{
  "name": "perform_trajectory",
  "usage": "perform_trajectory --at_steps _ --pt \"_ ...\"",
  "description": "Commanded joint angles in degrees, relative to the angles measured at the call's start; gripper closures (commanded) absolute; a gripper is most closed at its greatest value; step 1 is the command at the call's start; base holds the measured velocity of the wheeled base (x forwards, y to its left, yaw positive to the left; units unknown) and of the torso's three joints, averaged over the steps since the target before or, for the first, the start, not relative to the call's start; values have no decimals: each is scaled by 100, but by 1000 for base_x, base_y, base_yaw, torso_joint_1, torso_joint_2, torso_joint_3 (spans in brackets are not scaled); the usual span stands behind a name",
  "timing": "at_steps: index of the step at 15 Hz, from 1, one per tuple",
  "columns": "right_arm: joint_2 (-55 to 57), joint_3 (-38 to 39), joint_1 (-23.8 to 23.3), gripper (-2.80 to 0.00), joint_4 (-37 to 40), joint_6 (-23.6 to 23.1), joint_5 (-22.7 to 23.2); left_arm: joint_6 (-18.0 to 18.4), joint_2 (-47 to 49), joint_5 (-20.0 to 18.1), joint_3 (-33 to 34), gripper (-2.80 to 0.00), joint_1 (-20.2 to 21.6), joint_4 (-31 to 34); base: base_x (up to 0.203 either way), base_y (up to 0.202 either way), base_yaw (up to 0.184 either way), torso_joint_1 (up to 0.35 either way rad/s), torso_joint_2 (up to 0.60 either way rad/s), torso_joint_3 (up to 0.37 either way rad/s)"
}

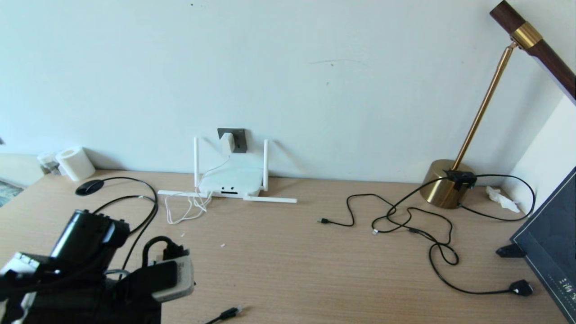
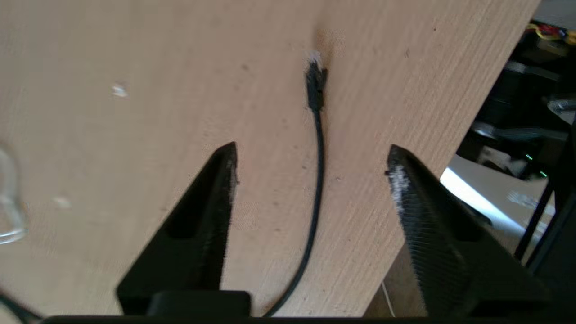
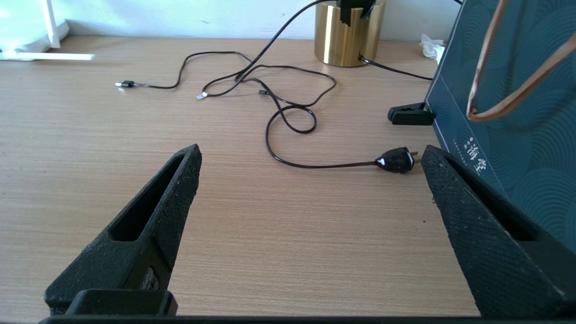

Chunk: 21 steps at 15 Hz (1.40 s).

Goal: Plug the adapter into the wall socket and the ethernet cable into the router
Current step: Pick up cable

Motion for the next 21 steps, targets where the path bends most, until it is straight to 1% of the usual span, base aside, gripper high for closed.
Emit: perform_trajectory --at_steps 1,3,5,7,11,14,17,19,21 --pt "9 0 2 -280 -2 1 -2 76 581 0 -98 -280 -8 24 0 0 0 0 0 0" --pt "9 0 2 -280 -2 1 -2 191 966 14 -190 -280 -10 67 0 0 0 0 0 0" --pt "9 0 2 -280 -2 1 -2 267 1226 61 -396 -280 -139 330 0 0 0 0 0 0" --pt "9 0 2 -280 -2 1 -2 279 1561 208 -756 -280 -326 525 0 0 0 0 0 0" --pt "9 0 2 -280 -2 1 -2 281 2202 456 -1323 -280 -602 578 0 0 0 0 0 0" --pt "9 0 2 -280 -2 1 -2 281 2351 580 -1370 -280 -612 696 0 0 0 0 0 0" --pt "9 0 2 -280 -2 1 -2 277 2452 596 -1428 -280 -660 782 0 0 0 0 0 0" --pt "9 0 2 -280 -2 1 -2 277 2444 597 -1391 -280 -660 896 0 0 0 0 0 0" --pt "9 0 2 -280 -2 1 -2 277 2461 643 -1275 -280 -651 873 0 0 0 0 0 0"
